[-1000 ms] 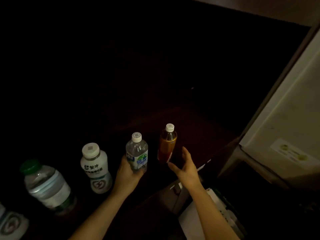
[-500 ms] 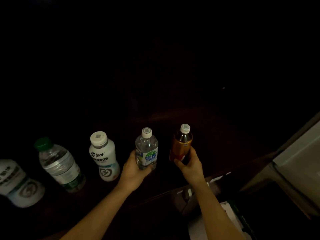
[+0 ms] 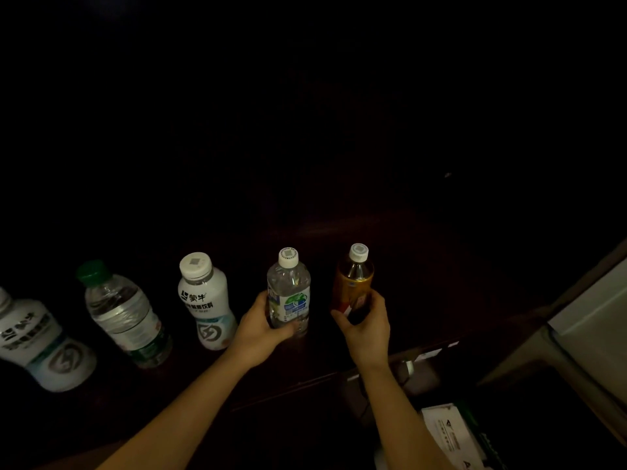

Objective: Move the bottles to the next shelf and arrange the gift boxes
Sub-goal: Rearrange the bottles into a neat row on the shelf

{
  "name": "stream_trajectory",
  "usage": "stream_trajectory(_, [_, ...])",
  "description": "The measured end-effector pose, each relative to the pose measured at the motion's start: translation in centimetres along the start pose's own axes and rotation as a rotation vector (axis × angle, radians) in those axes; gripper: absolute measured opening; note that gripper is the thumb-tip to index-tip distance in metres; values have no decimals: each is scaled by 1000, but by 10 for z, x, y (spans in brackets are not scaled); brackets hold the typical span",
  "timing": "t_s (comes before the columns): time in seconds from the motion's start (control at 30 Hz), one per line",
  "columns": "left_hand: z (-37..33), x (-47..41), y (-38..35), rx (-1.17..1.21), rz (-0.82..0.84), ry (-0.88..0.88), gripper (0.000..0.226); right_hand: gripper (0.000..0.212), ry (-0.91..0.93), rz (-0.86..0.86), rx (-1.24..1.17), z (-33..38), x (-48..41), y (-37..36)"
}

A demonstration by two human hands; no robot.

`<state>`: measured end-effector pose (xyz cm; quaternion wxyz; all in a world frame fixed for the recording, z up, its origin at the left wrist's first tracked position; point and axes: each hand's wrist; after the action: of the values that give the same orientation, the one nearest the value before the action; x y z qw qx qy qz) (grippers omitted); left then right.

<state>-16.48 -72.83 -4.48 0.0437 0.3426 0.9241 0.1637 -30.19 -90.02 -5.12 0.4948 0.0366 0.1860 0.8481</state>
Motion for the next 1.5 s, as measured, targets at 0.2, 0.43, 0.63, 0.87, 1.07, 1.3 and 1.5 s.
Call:
stream_trajectory(0.2, [-3, -3, 1, -4, 33, -6, 73, 82, 8, -84, 33, 5, 5, -11])
stream_trajectory(0.43, [-5, -5, 0, 8, 36, 3, 73, 82, 27, -128, 50, 7, 9, -17])
stream_trajectory(0.63, [-5, -7, 1, -20, 33, -9, 66, 83, 25, -132, 59, 9, 9, -17])
stream_trajectory(0.87, [-6, -1, -5, -33, -55, -18, 66, 83, 32, -141, 70, 11, 10, -18])
stream_trajectory(1.07, [-20, 8, -30, -71, -304, -8, 67, 84, 38, -149, 81, 9, 9, -19])
stream_trajectory(1.3, [-33, 10, -63, -230, -586, 48, 80, 83, 52, -156, 89, 7, 8, -20])
stream_trajectory(1.5, [-38, 13, -80, -280, -717, 94, 85, 81, 66, -150, 85, 6, 8, -20])
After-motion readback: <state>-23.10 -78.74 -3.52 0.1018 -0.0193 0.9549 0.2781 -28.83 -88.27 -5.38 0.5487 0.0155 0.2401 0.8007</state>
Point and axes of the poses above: each hand's wrist, its own x-axis away from the middle knuckle, its own y-axis out of the back of the hand, z = x × y
